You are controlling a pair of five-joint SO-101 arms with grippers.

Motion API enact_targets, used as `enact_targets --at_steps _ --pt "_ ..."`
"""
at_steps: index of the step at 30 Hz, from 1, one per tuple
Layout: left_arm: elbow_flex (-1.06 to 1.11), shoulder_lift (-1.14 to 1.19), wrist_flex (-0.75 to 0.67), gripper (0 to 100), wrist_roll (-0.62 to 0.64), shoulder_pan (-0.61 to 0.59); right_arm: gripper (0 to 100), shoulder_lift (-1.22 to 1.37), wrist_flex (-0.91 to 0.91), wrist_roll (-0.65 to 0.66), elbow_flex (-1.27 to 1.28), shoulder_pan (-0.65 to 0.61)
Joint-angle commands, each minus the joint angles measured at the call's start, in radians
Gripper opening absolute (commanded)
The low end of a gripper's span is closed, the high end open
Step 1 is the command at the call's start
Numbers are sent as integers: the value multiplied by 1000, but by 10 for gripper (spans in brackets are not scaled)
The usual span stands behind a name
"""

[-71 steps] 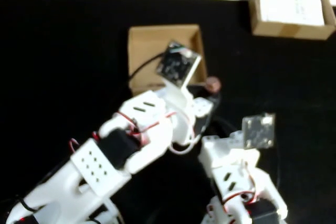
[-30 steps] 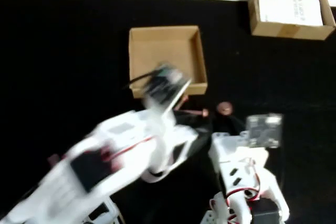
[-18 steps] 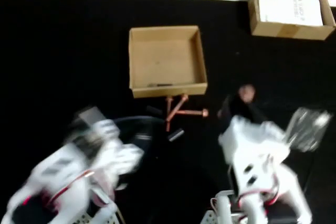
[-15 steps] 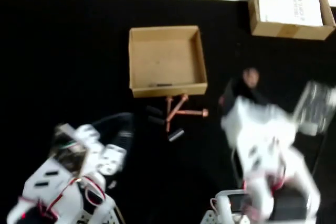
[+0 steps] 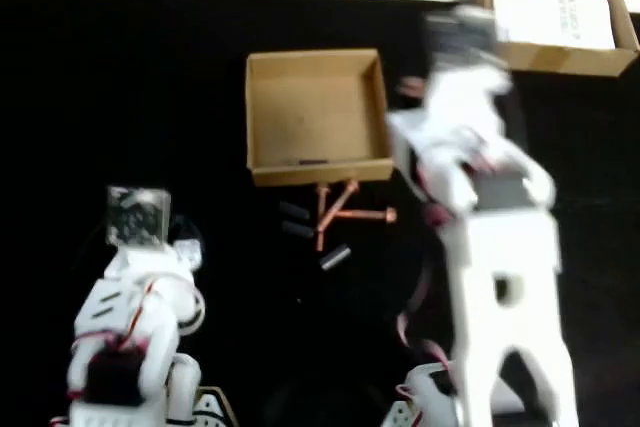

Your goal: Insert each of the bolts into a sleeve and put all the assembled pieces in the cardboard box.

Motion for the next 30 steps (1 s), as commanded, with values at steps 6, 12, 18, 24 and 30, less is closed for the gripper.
enact_targets --at_steps 6,12,18,24,30 --pt "222 -2 -187 8 212 -111 6 303 -372 370 -65 -50" --pt "222 -2 -160 8 307 -136 6 556 -579 420 -65 -82" --pt "222 -2 -147 8 305 -136 15 704 -639 425 -65 -94" --pt "222 -2 -150 8 305 -136 191 704 -450 419 -73 -133" --pt "222 -2 -150 9 304 -136 123 524 -404 416 -45 -151"
